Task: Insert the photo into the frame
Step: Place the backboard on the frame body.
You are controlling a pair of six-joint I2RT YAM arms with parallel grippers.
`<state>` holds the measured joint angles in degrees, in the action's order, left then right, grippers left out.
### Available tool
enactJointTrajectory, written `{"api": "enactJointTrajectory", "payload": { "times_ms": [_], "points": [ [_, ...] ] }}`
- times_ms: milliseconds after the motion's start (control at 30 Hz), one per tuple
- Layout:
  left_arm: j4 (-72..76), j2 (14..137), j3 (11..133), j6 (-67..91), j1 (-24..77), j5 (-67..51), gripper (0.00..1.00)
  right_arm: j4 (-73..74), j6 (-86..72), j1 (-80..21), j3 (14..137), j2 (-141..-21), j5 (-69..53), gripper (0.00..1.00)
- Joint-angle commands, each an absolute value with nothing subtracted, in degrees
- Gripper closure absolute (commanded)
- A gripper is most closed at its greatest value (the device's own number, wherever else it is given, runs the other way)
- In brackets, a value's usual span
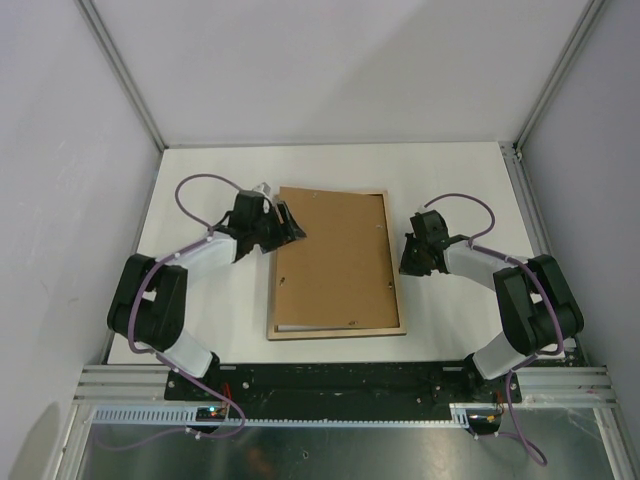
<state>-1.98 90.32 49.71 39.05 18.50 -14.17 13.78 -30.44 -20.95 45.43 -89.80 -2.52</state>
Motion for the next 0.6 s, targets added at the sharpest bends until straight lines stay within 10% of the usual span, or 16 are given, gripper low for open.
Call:
{"api": "enactJointTrajectory", "payload": {
  "times_ms": [0, 567],
  "points": [
    [-7.1, 89.7, 54.9, 34.1, 21.6, -8.7, 0.29, 11.0, -31.0, -21.4, 45.4, -89.4, -4.0, 0.95],
    [-19.4, 92.9, 61.4, 26.6, 29.1, 7.9, 0.20, 10.8, -30.7, -21.4, 45.4, -88.4, -5.3, 0.95]
  ]
}}
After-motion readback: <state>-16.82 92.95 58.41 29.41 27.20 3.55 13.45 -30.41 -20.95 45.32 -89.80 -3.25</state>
